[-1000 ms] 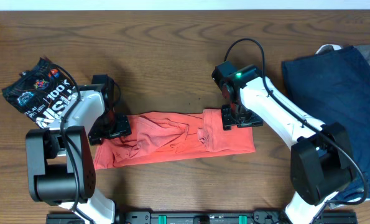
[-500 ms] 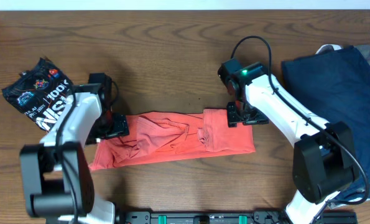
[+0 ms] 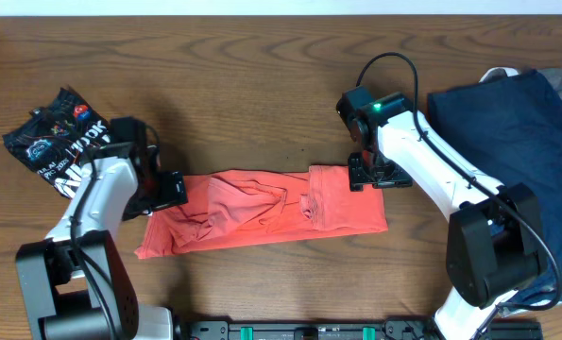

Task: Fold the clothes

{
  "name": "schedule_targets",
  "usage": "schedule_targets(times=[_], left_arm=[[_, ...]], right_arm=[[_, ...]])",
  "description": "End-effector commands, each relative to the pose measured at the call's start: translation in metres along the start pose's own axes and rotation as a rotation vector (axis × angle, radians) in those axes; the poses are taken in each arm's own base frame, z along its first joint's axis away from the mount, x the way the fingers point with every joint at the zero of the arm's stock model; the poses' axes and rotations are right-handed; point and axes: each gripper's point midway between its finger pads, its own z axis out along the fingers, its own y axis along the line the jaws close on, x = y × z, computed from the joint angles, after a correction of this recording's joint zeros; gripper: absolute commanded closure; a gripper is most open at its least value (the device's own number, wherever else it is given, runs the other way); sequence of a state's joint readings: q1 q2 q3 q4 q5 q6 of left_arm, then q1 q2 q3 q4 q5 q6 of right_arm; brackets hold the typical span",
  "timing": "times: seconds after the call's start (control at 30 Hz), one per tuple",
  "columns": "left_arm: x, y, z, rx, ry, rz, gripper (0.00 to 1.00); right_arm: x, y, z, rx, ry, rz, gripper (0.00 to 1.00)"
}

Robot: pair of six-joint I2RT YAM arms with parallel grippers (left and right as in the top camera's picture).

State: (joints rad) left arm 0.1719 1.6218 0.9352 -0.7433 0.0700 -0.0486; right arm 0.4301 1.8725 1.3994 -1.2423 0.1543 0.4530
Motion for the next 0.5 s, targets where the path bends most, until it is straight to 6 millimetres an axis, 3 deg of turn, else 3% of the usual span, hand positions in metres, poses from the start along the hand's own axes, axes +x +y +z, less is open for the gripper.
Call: schedule_targets(times=[0.0,0.13,0.33,0.47], left_arm=[[-0.003,0.006,0.008,0.033,-0.004,0.019,0.13],[-0.008,0.005,0.017,0.069,-0.006,0.013,0.13],[0.003,-0.003,0.04,0.118,0.085,0.03,0.14],[0.011,-0.003,0.051,0.121,0.132,0.025,0.22]], right_arm=[[-0.001,-0.006,-0.005,0.006,-0.018,-0.004,0.3],[-0.001,-0.006,-0.005,0.007,-0.015,-0.004,0.3],[0.0,-0.006,-0.005,0.007,-0.015,-0.004,0.3],[0.001,-0.007,-0.005,0.01,-0.01,-0.005,0.3]])
